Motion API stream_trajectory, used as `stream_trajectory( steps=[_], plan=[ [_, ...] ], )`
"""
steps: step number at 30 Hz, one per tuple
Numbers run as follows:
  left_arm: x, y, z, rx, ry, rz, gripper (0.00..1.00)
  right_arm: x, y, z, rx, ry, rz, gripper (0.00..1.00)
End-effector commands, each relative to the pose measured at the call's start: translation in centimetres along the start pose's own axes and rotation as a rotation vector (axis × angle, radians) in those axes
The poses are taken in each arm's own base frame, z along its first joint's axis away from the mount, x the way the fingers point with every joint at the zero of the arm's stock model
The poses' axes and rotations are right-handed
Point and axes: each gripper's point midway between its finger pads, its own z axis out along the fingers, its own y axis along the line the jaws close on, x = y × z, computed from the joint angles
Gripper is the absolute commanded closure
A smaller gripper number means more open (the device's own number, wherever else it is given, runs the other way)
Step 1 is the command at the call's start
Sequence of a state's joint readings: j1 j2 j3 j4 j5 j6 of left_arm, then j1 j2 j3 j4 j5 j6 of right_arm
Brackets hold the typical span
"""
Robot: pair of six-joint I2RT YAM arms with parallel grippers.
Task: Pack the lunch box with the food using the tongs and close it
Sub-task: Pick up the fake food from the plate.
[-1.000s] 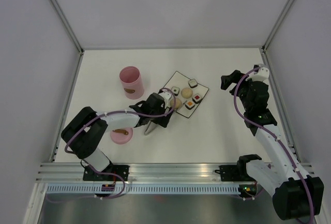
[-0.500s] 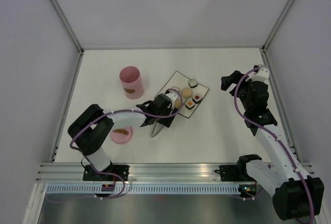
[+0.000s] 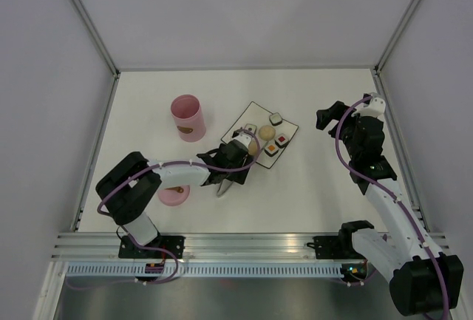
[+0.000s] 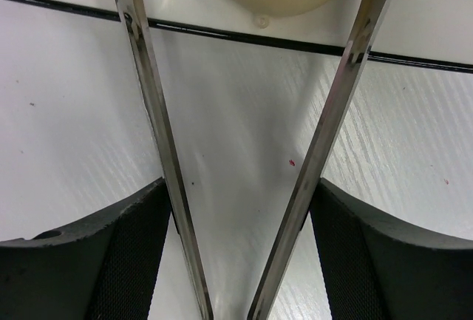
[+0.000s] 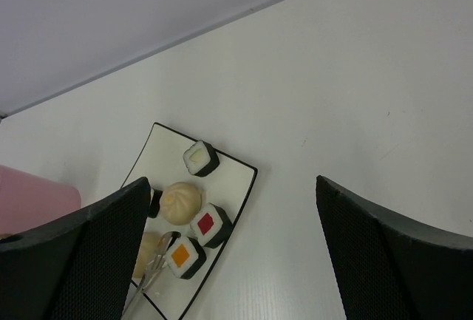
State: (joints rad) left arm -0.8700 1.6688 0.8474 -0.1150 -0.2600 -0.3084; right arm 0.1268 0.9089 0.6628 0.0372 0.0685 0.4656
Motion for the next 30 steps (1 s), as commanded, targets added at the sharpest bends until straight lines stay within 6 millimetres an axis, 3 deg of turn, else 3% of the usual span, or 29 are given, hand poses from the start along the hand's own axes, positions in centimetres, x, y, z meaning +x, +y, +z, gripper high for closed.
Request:
stream_trajectory(
  steps=[1,9,15,26,30],
  plan=[
    [4.1,1.1,-0.3,-0.089,0.088,-0.01,0.22,-1.5,0.4,-0.2,-0.006,-0.043,0.009,0.02],
    [4.7,0.5,-0.4,-0.109,0.042,0.032,0.26,-1.2,0.6,-0.1,-0.013,-0.035,0.014,0.02],
    [4.0,0.8,-1.4,-0.114,0.0,0.014,0.44,-1.2,0.5,-0.1,-0.009,-0.037,0.02,0.02],
    [3.6,0.0,-3.3,-0.069,0.01,0.022,0.45,-1.1,0.5,-0.1,-0.011,-0.031,0.026,0.02],
    [2.9,-0.2,-3.6,-0.066,-0.002,0.026,0.55,-0.9,0.6,0.0,-0.013,-0.025,0.033,0.02]
  ],
)
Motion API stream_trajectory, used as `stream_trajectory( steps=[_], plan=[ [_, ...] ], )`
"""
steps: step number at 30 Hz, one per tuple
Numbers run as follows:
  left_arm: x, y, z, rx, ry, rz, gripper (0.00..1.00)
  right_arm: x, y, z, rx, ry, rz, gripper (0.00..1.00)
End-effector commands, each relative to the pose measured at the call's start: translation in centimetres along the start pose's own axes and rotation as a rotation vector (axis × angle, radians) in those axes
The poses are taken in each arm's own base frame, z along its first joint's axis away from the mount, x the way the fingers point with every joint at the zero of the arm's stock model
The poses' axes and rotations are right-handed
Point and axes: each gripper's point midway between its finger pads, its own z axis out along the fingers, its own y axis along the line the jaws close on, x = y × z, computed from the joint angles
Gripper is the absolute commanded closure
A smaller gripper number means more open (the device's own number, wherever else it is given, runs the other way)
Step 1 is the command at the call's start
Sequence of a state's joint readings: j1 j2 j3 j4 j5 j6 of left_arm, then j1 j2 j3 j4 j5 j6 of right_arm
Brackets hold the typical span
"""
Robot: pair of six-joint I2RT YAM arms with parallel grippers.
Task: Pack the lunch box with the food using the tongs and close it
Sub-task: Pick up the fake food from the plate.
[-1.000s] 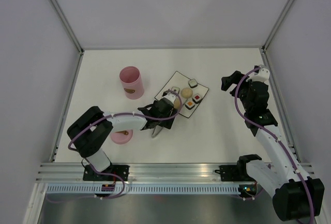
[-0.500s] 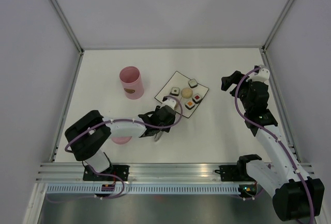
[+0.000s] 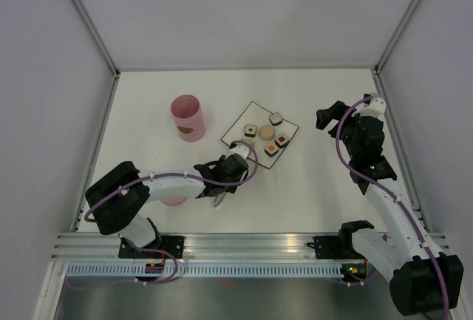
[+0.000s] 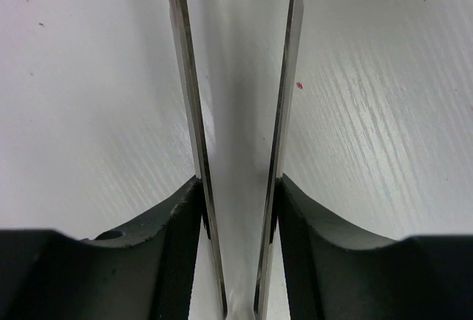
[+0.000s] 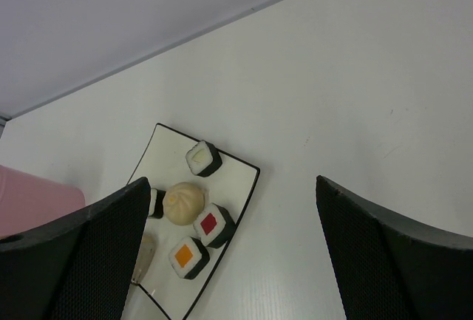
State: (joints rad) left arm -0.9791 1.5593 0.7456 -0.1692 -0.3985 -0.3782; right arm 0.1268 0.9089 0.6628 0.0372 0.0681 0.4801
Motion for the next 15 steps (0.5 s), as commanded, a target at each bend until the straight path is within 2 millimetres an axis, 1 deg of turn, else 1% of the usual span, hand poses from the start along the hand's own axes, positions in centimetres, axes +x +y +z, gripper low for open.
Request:
stream_trajectory(
  steps=[1,3,4,5,6,10,11,12,13,15],
  plan=[
    [-0.4,-0.1,-1.2,0.01,0.001,-0.002,0.6,-0.9,0.5,0.0,-0.013,-0.025,0.019,0.02],
    [-1.3,-0.1,-1.6,0.013,-0.022,0.002,0.65,-1.0,0.5,0.0,-0.011,-0.025,0.019,0.02],
    [-2.0,-0.2,-2.1,0.019,-0.042,0.0,0.66,-1.0,0.5,-0.1,-0.012,-0.027,0.019,0.02],
    [-2.3,0.0,-2.3,0.016,-0.048,0.007,0.67,-1.0,0.5,-0.1,-0.011,-0.028,0.018,0.02],
    [-2.5,0.0,-2.5,0.018,-0.054,0.01,0.71,-1.0,0.5,-0.1,-0.011,-0.028,0.018,0.02],
    [-4.5,0.3,-4.1,0.017,-0.096,0.013,0.76,-0.9,0.3,-0.2,-0.004,-0.028,0.019,0.02],
    [-5.2,0.8,-4.7,0.001,-0.113,0.01,0.76,-0.8,0.3,-0.2,-0.003,-0.026,0.019,0.02],
    [-5.3,1.0,-5.0,-0.007,-0.11,0.017,0.77,-0.8,0.2,-0.2,0.0,-0.028,0.02,0.02],
    [-6.2,1.1,-5.5,-0.013,-0.128,0.014,0.78,-0.8,0.2,-0.2,0.0,-0.026,0.02,0.02],
    [-7.3,1.3,-6.4,-0.013,-0.155,0.013,0.81,-0.8,0.1,-0.2,0.004,-0.026,0.02,0.02]
  ],
)
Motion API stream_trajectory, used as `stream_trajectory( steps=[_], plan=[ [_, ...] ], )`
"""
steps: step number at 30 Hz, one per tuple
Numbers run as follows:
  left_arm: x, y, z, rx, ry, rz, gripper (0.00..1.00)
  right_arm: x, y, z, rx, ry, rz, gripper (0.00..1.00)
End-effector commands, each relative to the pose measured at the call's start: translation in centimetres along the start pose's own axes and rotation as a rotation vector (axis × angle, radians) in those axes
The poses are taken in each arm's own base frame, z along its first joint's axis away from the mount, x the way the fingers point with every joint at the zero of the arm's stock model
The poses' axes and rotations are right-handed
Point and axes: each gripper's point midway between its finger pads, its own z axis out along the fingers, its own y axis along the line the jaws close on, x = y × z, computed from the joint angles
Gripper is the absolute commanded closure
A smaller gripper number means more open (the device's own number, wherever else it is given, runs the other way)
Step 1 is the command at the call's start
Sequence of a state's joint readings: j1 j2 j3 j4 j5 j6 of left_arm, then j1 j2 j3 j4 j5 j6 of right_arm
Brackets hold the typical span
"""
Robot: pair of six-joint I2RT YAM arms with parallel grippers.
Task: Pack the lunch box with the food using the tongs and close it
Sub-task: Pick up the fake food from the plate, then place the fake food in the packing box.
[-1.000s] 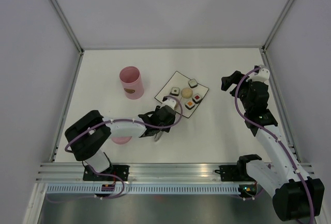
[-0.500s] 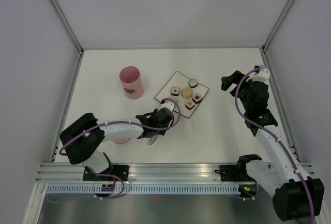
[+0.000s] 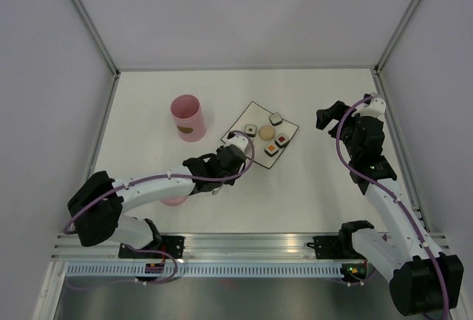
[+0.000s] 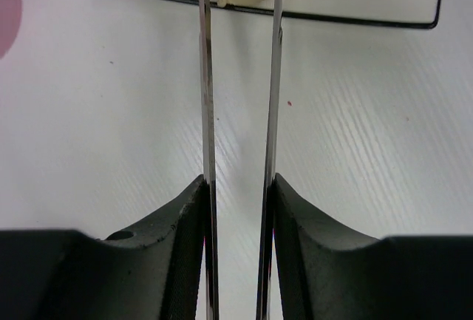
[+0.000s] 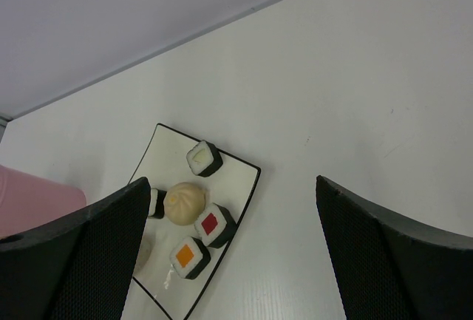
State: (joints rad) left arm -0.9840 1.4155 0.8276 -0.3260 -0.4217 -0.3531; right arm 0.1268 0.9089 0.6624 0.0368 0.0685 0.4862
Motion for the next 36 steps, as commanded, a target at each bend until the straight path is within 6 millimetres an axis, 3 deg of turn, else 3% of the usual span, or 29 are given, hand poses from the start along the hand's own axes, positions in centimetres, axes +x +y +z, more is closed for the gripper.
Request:
stream_trajectory(
  steps=[1,8,12,18,25,32,36],
  plan=[
    [-4.4,0.6,-2.4,-0.016,-0.102,0.007,0.83,-0.9,0.1,-0.2,0.004,-0.029,0.014,0.02],
    [-7.1,3.2,-4.5,-0.081,-0.182,0.031,0.88,-0.8,-0.3,-0.3,0.026,-0.029,0.011,0.02],
    [-9.7,4.6,-7.1,-0.091,-0.264,-0.009,0.89,-0.8,-0.4,-0.4,0.03,-0.033,0.014,0.02],
    [-12.4,9.7,-10.7,-0.096,-0.318,-0.215,0.92,-0.4,-0.4,-0.4,0.024,-0.021,0.021,0.02],
    [-12.1,15.9,-12.7,-0.224,-0.266,-0.372,0.92,0.0,-0.3,-0.4,0.017,-0.005,0.02,0.02],
    [-10.7,17.4,-12.3,-0.258,-0.223,-0.393,0.91,0.3,-0.4,-0.3,0.016,0.004,0.027,0.02],
    [-10.1,17.3,-11.4,-0.245,-0.195,-0.407,0.91,0.6,-0.4,-0.2,0.016,0.011,0.027,0.02]
  ],
)
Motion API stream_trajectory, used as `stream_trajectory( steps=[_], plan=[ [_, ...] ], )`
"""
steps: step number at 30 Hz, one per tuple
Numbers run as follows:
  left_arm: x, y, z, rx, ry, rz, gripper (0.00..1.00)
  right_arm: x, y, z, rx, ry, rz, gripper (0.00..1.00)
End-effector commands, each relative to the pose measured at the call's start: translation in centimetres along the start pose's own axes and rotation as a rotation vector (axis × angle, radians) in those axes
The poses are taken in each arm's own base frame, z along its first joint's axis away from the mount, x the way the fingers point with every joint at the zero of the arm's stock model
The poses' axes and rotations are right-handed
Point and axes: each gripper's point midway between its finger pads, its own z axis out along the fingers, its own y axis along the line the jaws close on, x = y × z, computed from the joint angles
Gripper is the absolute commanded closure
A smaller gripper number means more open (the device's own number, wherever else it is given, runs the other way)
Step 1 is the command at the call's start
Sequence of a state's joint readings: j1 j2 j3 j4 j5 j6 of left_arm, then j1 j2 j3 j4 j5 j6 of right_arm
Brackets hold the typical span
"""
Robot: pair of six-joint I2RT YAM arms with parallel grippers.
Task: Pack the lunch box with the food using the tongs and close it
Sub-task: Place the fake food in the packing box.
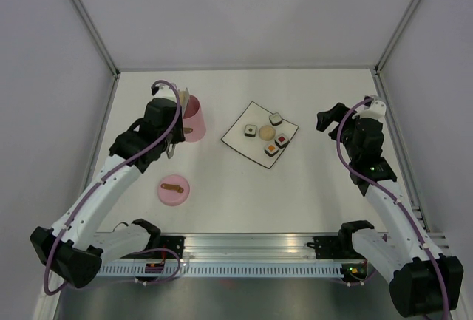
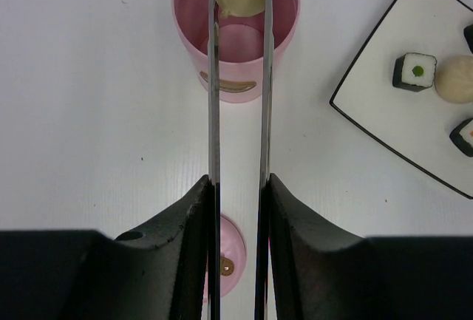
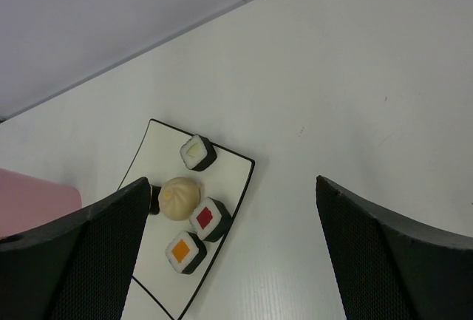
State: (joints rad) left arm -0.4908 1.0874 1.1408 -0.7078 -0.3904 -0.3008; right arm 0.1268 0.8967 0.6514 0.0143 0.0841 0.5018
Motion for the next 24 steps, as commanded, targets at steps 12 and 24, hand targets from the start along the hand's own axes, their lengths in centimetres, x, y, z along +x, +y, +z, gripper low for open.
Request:
stream_trajectory(
  steps=[12,24],
  plan=[
    [0.7,0.16,0.79,-0.02,0.028,-0.024,0.74,0.25,0.1,0.2,-0.006,0.008,0.012,0.02],
    [0.37,0.42,0.33,-0.024,0.021,-0.016,0.46,0.58,0.31,0.59,-0.015,0.025,0.02,0.02]
  ],
)
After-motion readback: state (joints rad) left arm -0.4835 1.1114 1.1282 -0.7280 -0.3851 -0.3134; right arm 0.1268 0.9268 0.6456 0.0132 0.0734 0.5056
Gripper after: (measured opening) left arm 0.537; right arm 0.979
